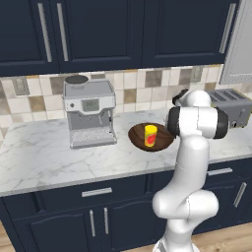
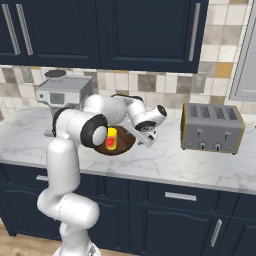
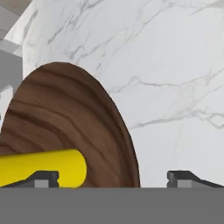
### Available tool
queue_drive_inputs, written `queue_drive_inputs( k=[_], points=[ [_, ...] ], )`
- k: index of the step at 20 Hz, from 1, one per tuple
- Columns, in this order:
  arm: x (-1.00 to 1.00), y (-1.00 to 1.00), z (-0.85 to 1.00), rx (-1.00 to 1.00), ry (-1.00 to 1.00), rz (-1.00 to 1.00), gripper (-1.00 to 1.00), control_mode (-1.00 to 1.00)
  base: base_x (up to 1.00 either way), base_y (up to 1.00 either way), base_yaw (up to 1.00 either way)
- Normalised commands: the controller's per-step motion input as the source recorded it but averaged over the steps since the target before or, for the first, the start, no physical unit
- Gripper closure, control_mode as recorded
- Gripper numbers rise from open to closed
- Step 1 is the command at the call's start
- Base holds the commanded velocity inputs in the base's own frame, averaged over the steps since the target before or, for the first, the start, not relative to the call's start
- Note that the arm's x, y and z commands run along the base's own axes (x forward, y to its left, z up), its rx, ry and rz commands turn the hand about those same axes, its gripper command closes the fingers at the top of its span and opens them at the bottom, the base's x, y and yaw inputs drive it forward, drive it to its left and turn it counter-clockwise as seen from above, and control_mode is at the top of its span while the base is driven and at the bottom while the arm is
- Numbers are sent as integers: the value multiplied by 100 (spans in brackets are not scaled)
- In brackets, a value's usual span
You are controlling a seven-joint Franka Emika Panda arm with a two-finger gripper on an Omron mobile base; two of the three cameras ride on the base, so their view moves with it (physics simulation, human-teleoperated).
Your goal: Place the cup inside the bowl on the dining table and move the bowl to any counter.
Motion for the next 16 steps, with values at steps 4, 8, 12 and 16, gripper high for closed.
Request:
queue_drive_inputs(
  k=[4,8,12,16],
  points=[
    [-7,0,34,0,0,0,-100,-100,0,0,0],
    [-29,0,6,0,0,0,-100,-100,0,0,0],
    [-44,0,0,0,0,0,-100,-100,0,0,0],
    [-49,0,2,0,-1,0,-100,-100,0,0,0]
  ],
)
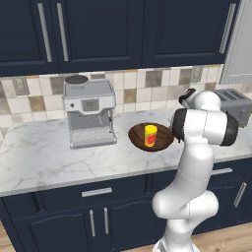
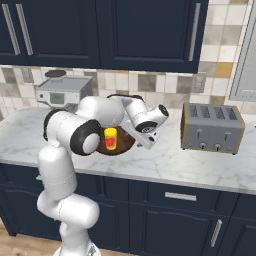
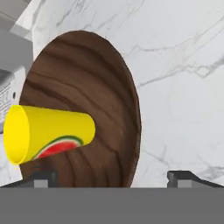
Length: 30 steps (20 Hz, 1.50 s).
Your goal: Place the cup inside the bowl on the dining table and move the bowl to any counter.
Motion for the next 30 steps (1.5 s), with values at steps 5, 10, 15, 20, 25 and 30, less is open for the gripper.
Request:
queue_drive_inputs(
  k=[5,10,15,20,25,30],
  points=[
    [-49,0,26,0,-7,0,-100,-100,0,0,0],
    [-60,0,31,0,-6,0,-100,-100,0,0,0],
    [-73,0,19,0,-4,0,-100,-100,0,0,0],
    [-70,0,10,-2,-1,0,-100,-100,0,0,0],
    [-63,0,8,-12,0,0,-100,-100,0,0,0],
    [-63,2,6,-17,0,0,-100,-100,0,0,0]
  ],
)
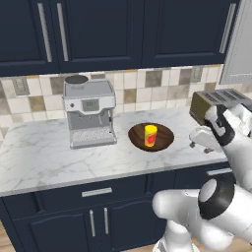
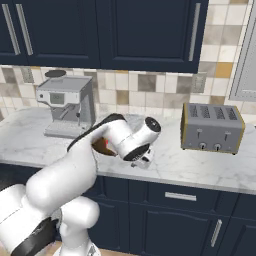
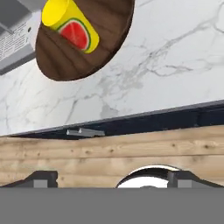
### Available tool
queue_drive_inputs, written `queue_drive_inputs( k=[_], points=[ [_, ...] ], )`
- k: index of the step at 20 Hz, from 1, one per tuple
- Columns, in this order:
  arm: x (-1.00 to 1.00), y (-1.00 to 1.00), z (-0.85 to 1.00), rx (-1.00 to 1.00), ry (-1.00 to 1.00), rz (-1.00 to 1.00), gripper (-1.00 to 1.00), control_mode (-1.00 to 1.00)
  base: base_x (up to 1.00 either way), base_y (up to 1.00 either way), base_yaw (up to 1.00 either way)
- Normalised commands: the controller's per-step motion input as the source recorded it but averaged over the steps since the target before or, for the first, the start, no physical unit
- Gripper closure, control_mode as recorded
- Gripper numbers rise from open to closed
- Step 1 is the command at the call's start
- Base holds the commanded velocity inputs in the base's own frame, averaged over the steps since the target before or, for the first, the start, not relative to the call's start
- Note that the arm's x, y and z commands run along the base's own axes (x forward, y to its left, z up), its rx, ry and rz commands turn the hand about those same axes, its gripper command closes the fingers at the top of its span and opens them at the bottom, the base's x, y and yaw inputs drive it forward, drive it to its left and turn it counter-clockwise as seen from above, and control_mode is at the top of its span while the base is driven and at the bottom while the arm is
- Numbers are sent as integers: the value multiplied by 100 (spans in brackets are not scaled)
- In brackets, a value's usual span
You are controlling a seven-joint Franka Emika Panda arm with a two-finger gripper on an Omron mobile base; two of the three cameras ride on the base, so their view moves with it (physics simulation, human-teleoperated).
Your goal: Place the cup inside the bowl on the dining table and move the bowl to any counter.
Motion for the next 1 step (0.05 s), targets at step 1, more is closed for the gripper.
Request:
queue_drive_inputs(
  k=[1],
  points=[
    [-62,4,8,-17,0,0,-100,-100,0,0,0]
  ],
)
